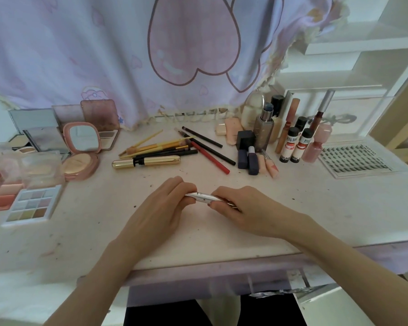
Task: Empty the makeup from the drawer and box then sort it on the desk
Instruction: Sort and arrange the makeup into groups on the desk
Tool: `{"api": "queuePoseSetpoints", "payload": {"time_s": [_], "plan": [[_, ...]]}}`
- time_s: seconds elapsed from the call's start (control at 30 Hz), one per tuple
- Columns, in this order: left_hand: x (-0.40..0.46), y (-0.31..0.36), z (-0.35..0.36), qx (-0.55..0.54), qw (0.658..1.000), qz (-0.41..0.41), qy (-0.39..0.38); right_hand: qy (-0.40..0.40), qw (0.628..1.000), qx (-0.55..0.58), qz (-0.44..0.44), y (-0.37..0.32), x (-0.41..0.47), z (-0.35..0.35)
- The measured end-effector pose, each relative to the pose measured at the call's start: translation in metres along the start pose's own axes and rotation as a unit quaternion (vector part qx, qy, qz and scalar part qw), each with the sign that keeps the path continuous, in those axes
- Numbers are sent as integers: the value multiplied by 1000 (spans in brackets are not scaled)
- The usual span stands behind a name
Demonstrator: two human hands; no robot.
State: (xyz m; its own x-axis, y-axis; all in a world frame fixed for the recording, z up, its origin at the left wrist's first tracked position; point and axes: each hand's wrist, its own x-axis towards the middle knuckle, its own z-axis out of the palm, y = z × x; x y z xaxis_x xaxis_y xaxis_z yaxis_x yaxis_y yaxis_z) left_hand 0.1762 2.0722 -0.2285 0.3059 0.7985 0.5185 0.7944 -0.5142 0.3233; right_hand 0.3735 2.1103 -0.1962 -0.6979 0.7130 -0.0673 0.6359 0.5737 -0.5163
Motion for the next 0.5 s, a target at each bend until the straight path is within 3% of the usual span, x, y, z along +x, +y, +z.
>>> {"api": "queuePoseSetpoints", "payload": {"time_s": [0.17,0.37,0.5], "plan": [[0,0,-2,-9,999,-41,-15,46,990,133,27,9,-9,-16],[3,0,-2,-82,992,-84,-52,123,990,20,-66,10,-9,-10],[7,6,-5,-109,980,-149,-75,155,977,147,-16,9,-7,-10]]}}
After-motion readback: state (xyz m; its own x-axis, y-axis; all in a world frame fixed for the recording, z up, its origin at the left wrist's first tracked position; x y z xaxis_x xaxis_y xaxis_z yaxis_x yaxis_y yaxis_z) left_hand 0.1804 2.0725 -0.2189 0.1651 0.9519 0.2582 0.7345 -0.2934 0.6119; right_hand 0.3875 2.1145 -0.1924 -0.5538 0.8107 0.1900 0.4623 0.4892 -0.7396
